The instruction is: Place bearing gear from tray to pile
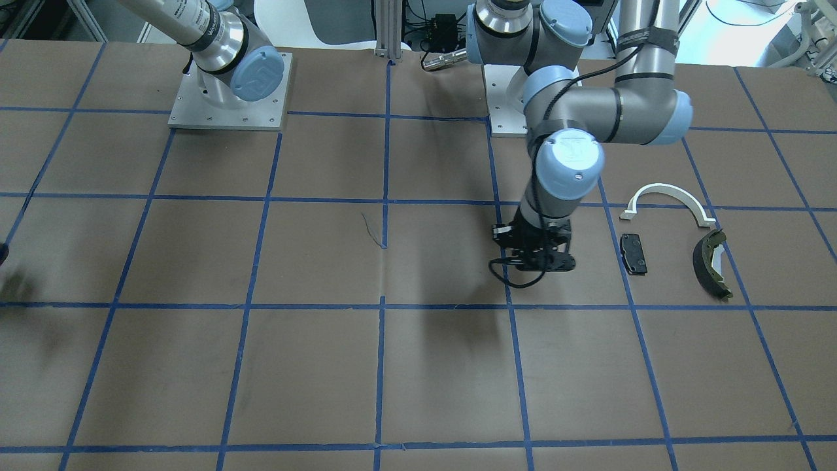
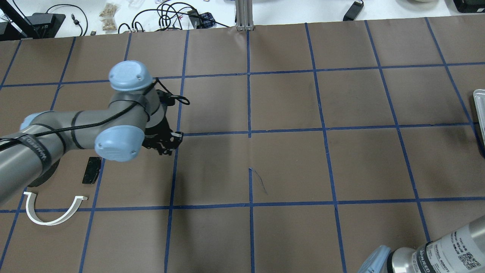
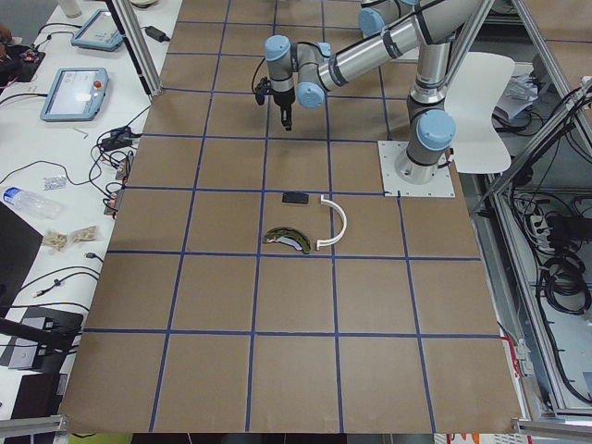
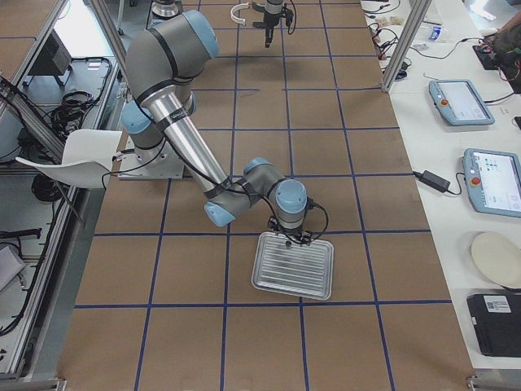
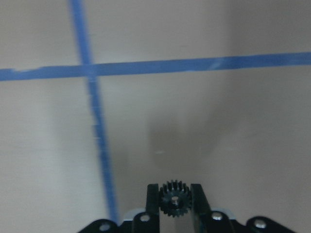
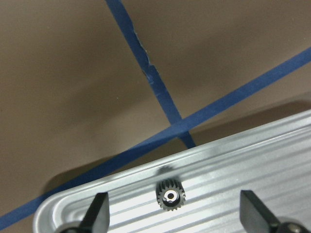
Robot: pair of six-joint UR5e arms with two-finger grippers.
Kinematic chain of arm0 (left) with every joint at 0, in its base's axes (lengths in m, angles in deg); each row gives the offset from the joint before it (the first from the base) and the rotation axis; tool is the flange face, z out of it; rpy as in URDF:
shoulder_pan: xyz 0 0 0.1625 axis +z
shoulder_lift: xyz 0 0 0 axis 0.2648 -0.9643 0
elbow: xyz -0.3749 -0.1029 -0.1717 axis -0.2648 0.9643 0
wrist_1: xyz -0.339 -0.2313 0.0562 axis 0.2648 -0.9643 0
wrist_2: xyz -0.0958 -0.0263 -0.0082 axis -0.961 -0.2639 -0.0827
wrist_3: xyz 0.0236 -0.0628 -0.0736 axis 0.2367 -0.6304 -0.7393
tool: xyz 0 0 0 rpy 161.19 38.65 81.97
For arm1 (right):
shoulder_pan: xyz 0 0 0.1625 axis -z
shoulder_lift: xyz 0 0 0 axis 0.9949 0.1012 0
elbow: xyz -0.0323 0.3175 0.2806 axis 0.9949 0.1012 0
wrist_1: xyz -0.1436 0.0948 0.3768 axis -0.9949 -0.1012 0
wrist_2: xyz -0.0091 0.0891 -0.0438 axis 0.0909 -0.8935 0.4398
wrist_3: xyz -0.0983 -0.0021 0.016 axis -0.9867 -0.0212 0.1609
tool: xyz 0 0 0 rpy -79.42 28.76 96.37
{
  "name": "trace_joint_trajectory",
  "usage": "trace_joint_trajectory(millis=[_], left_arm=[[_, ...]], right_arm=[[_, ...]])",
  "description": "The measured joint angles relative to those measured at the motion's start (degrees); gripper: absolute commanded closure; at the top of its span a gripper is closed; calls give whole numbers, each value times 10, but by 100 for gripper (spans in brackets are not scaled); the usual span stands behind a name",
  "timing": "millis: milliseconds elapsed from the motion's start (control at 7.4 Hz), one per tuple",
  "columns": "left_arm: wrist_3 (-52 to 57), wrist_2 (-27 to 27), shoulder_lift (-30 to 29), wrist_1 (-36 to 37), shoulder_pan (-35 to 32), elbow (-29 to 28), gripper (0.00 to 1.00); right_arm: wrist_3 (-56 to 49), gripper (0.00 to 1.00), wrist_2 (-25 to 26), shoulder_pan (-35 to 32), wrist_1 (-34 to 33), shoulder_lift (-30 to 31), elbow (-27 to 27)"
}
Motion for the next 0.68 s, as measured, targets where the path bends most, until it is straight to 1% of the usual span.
trace_joint_trajectory(millis=[135,270,405,541,676], left_arm=[[64,28,12,-21,71,4,100],[123,41,18,-26,144,12,100],[187,46,16,-21,216,20,100],[239,46,8,-10,272,24,100],[267,46,-2,5,304,27,100]], right_arm=[[-8,19,1,0,-2,-3,0],[-12,21,1,1,-3,-4,0],[-14,30,1,1,-4,-5,0],[-14,31,2,1,-4,-5,0],[-15,39,3,1,-5,-5,0]])
